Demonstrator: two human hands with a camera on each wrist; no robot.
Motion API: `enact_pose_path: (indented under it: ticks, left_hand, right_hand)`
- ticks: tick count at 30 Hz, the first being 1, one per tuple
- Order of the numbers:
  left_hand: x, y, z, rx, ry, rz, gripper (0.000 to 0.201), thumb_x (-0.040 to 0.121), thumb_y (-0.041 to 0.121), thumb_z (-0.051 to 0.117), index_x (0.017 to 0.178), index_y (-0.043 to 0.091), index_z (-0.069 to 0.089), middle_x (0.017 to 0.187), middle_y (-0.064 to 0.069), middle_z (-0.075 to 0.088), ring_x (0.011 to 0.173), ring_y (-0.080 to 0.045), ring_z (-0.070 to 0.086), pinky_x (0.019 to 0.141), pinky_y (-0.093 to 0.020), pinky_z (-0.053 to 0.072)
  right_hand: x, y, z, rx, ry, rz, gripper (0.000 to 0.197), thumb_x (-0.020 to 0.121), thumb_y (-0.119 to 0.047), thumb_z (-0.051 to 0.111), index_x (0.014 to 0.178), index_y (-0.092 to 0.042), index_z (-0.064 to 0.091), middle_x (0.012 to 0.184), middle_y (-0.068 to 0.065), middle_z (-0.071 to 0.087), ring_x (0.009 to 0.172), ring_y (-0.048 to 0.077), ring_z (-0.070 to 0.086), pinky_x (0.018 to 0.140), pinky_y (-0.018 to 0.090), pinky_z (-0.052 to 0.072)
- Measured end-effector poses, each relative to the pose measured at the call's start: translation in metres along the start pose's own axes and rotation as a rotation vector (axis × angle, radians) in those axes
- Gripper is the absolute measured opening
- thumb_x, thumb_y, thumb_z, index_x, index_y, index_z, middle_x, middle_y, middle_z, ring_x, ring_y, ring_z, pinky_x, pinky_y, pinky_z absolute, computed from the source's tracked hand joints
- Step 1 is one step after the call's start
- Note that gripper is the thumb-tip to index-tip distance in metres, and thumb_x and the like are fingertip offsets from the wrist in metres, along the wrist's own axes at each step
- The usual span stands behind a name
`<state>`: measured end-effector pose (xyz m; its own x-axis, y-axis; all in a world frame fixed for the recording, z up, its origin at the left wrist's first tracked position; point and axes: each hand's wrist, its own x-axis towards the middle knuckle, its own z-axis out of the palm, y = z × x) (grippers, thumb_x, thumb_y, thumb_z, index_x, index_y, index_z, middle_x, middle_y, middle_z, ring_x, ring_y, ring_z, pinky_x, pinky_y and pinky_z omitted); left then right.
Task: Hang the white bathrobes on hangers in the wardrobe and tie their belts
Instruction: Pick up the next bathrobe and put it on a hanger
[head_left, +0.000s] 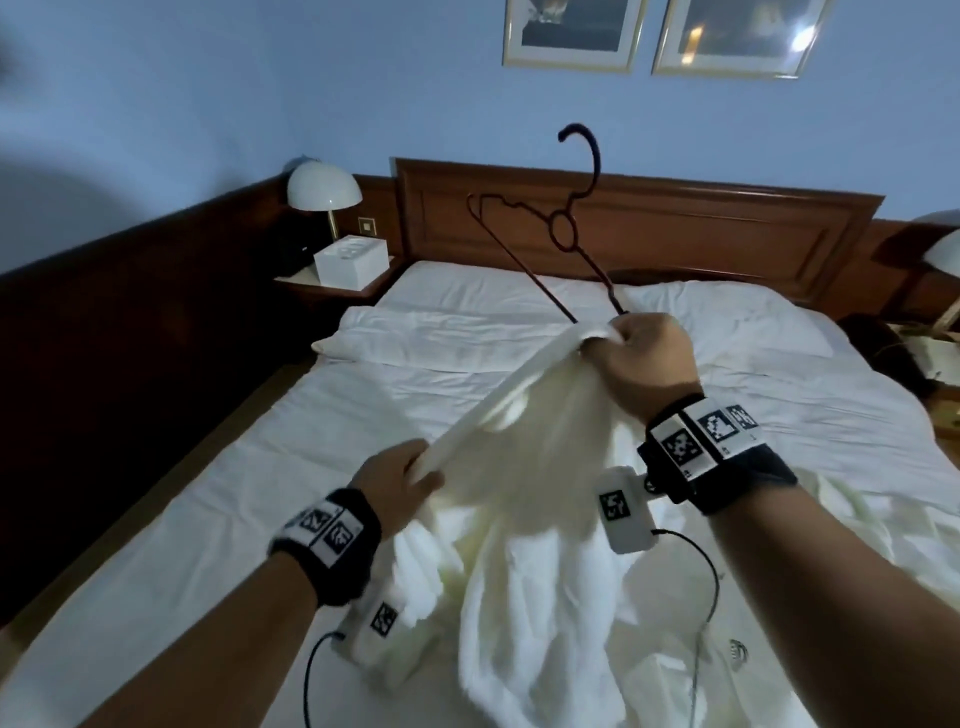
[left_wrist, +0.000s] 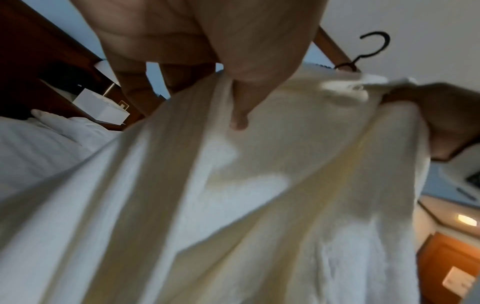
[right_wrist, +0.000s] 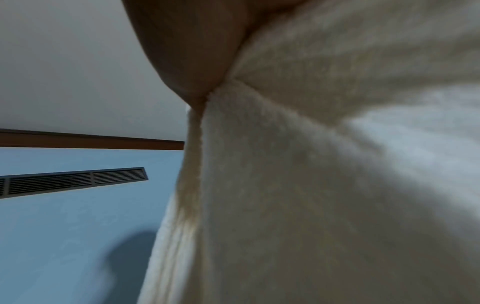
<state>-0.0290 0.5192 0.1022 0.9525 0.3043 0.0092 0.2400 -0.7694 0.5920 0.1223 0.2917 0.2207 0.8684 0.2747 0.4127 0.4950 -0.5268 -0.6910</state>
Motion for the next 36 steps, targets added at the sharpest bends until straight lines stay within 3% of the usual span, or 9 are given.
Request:
enact_pose_path:
  ticks: [6, 11, 15, 18, 22, 25, 28, 32, 36]
  left_hand:
    - [-0.008, -0.010, 0.027, -0.435, 0.123, -0.119, 0.007, 0.090, 0.024, 0.060, 0.091, 0.028, 0.065, 0.089, -0.001, 0.068, 0.081, -0.019, 0.064, 0.065, -0.028, 0.051]
    - [-0.003, 0.013, 0.005, -0.546, 0.068, -0.023, 0.049, 0.079, 0.065, 0.058, 0.082, 0.018, 0.071, 0.068, 0.001, 0.062, 0.060, -0.009, 0.056, 0.059, -0.021, 0.045]
    - [0.006, 0.020, 0.003, -0.368, 0.123, 0.048, 0.048, 0.085, 0.050, 0.054, 0.072, 0.005, 0.060, 0.058, -0.002, 0.054, 0.053, -0.013, 0.050, 0.051, -0.024, 0.041]
    - [0.014, 0.014, 0.008, -0.215, 0.172, 0.058, 0.031, 0.082, 0.040, 0.045, 0.068, 0.014, 0.053, 0.064, -0.001, 0.055, 0.065, -0.021, 0.051, 0.058, -0.031, 0.038]
    - [0.027, -0.012, 0.020, -0.106, 0.222, -0.111, 0.019, 0.093, 0.027, 0.051, 0.085, 0.011, 0.056, 0.081, -0.006, 0.057, 0.083, -0.030, 0.056, 0.070, -0.030, 0.036]
    - [0.030, -0.023, 0.019, -0.022, 0.242, -0.152, 0.022, 0.094, 0.030, 0.053, 0.093, 0.009, 0.059, 0.088, -0.009, 0.060, 0.089, -0.031, 0.058, 0.073, -0.030, 0.036]
    - [0.027, -0.025, 0.014, -0.007, 0.276, -0.151, 0.032, 0.091, 0.043, 0.054, 0.083, 0.012, 0.058, 0.076, -0.003, 0.058, 0.080, -0.029, 0.057, 0.069, -0.029, 0.037]
    - [0.026, -0.010, 0.012, -0.012, 0.241, -0.091, 0.043, 0.079, 0.055, 0.040, 0.071, 0.016, 0.055, 0.066, 0.000, 0.055, 0.071, -0.027, 0.053, 0.064, -0.030, 0.035]
    - [0.015, 0.019, 0.023, -0.167, 0.278, 0.034, 0.038, 0.082, 0.047, 0.044, 0.078, 0.015, 0.063, 0.074, -0.001, 0.064, 0.075, -0.020, 0.057, 0.068, -0.030, 0.045]
  right_hand:
    - [-0.010, 0.049, -0.020, -0.200, -0.057, 0.161, 0.035, 0.082, -0.029, 0.061, 0.054, -0.009, 0.053, 0.051, 0.002, 0.048, 0.055, 0.019, 0.049, 0.048, 0.027, 0.032]
    - [-0.040, 0.087, -0.021, -0.370, -0.273, 0.203, 0.029, 0.078, -0.037, 0.075, 0.066, -0.017, 0.057, 0.062, -0.005, 0.053, 0.062, 0.015, 0.049, 0.050, 0.023, 0.032]
    - [-0.069, 0.110, -0.014, -0.239, -0.354, 0.179, 0.043, 0.075, -0.043, 0.078, 0.111, -0.029, 0.057, 0.072, -0.012, 0.049, 0.074, 0.012, 0.053, 0.063, 0.026, 0.037]
    - [-0.083, 0.123, -0.018, 0.003, -0.181, 0.145, 0.059, 0.091, -0.035, 0.063, 0.139, -0.027, 0.029, 0.057, -0.007, 0.046, 0.049, 0.002, 0.045, 0.055, 0.028, 0.034]
    - [-0.082, 0.132, -0.052, 0.008, -0.044, 0.027, 0.016, 0.098, -0.037, 0.047, 0.106, -0.035, 0.061, 0.058, -0.017, 0.057, 0.051, 0.005, 0.049, 0.053, 0.027, 0.037]
    - [-0.082, 0.128, -0.084, -0.045, -0.167, -0.038, 0.019, 0.097, -0.033, 0.053, 0.088, -0.033, 0.070, 0.074, -0.014, 0.068, 0.068, 0.008, 0.060, 0.062, 0.027, 0.044]
    - [-0.085, 0.122, -0.103, -0.097, -0.267, -0.055, 0.032, 0.085, -0.062, 0.048, 0.085, -0.039, 0.072, 0.083, -0.010, 0.072, 0.079, 0.012, 0.065, 0.071, 0.034, 0.050]
    - [-0.094, 0.116, -0.079, -0.177, -0.349, -0.043, 0.021, 0.087, -0.057, 0.052, 0.078, -0.047, 0.069, 0.064, -0.001, 0.067, 0.059, 0.014, 0.060, 0.060, 0.032, 0.048]
    - [-0.106, 0.104, -0.027, -0.226, -0.358, -0.066, 0.018, 0.094, -0.039, 0.055, 0.082, -0.036, 0.068, 0.057, -0.025, 0.058, 0.050, 0.000, 0.051, 0.051, 0.020, 0.036]
